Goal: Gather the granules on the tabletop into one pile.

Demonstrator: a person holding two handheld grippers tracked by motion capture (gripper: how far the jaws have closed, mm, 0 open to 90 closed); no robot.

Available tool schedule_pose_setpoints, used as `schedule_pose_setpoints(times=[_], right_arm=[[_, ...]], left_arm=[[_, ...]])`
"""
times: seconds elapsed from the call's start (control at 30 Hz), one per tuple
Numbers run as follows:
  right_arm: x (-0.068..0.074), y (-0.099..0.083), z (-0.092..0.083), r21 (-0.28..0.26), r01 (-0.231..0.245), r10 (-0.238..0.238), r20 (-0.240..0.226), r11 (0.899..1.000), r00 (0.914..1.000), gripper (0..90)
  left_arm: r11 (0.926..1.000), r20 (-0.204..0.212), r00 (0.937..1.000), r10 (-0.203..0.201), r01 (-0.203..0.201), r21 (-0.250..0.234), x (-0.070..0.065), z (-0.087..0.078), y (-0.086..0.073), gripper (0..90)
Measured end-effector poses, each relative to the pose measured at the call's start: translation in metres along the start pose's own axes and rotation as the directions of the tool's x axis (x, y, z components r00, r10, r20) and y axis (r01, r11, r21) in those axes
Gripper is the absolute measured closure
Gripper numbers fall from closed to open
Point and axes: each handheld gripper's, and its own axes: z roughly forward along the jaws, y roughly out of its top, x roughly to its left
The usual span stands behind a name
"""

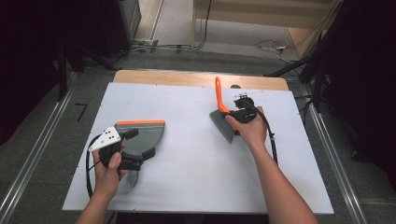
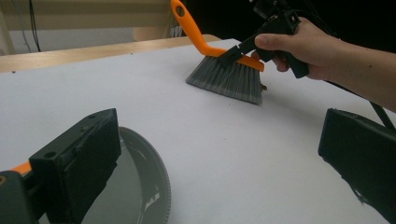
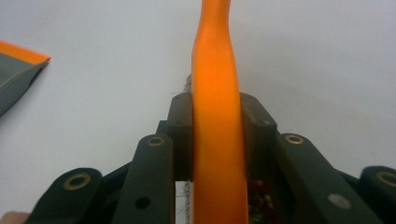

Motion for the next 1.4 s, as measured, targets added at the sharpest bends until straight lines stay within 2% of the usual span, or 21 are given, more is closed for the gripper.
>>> schedule_pose_setpoints(times=[0.13,0.3,0.4,0.5,0.6,0.67,0.73,0.77,0.8,0.93,0.97,1.1,1.17,1.27,1.4], right_arm=[[-0.012,-0.005,-0.010,-0.008,-0.019,0.019,0.033,1.000,0.9993,68.3],[-0.019,-0.010,-0.027,-0.062,-0.042,0.042,-0.011,0.997,0.9991,68.4],[-0.021,-0.011,-0.045,-0.101,-0.040,0.039,-0.010,0.994,0.9992,68.4],[-0.027,-0.015,-0.063,-0.142,-0.044,0.048,0.028,0.989,0.9984,68.4],[-0.038,-0.019,-0.074,-0.148,-0.055,0.071,0.100,0.987,0.9925,68.4],[-0.045,-0.024,-0.077,-0.140,-0.062,0.088,0.190,0.988,0.9778,68.4],[-0.049,-0.028,-0.077,-0.130,-0.061,0.092,0.251,0.990,0.9636,68.4],[-0.051,-0.031,-0.074,-0.116,-0.048,0.082,0.308,0.992,0.9480,68.4],[-0.051,-0.032,-0.072,-0.104,-0.039,0.072,0.342,0.994,0.9368,68.4],[-0.046,-0.037,-0.057,-0.069,-0.001,0.030,0.421,0.998,0.9065,68.4],[-0.044,-0.038,-0.054,-0.068,0.001,0.028,0.430,0.998,0.9023,68.4],[-0.031,-0.038,-0.046,-0.084,0.008,0.028,0.422,0.996,0.9060,68.7],[-0.024,-0.036,-0.042,-0.083,0.014,0.022,0.426,0.996,0.9045,68.7],[-0.019,-0.032,-0.039,-0.086,0.012,0.023,0.386,0.996,0.9220,68.6],[-0.018,-0.024,-0.044,-0.123,0.004,0.038,0.342,0.992,0.9388,68.6]], left_arm=[[1.0000,-0.001,1.0000,-0.001,0.001,0.001,0.000,0.000,0.000,0.0],[1.0000,-0.003,1.0000,0.002,-0.002,0.001,0.000,0.001,0.001,0.0],[1.0000,-0.005,1.0000,0.006,-0.006,0.005,-0.001,0.001,0.001,0.0],[1.0000,-0.005,1.0000,0.006,-0.006,0.005,0.000,0.001,0.001,0.0],[1.0000,-0.005,1.0000,0.006,-0.006,0.005,-0.001,0.001,0.001,0.0],[1.0000,-0.004,1.0000,0.005,-0.005,0.004,-0.001,0.001,0.001,0.0],[1.0000,-0.002,1.0000,0.008,-0.008,0.005,-0.001,0.002,0.001,0.0],[1.0000,-0.003,1.0000,0.008,-0.008,0.005,-0.001,0.002,0.001,0.0],[0.9999,-0.002,1.0000,0.009,-0.009,0.006,-0.002,0.002,0.001,0.0],[1.0000,0.000,1.0000,0.008,-0.008,0.005,-0.002,0.003,0.001,0.0],[1.0000,0.001,1.0000,0.008,-0.008,0.004,-0.002,0.003,0.001,0.0],[1.0000,-0.001,1.0000,0.008,-0.008,0.005,-0.001,0.003,0.001,0.0],[1.0000,0.000,1.0000,0.008,-0.008,0.005,-0.002,0.003,0.001,0.0],[0.9999,-0.001,0.9999,0.010,-0.010,0.007,-0.002,0.002,0.001,0.0],[1.0000,-0.002,1.0000,0.008,-0.008,0.003,-0.002,0.001,0.002,0.0]])
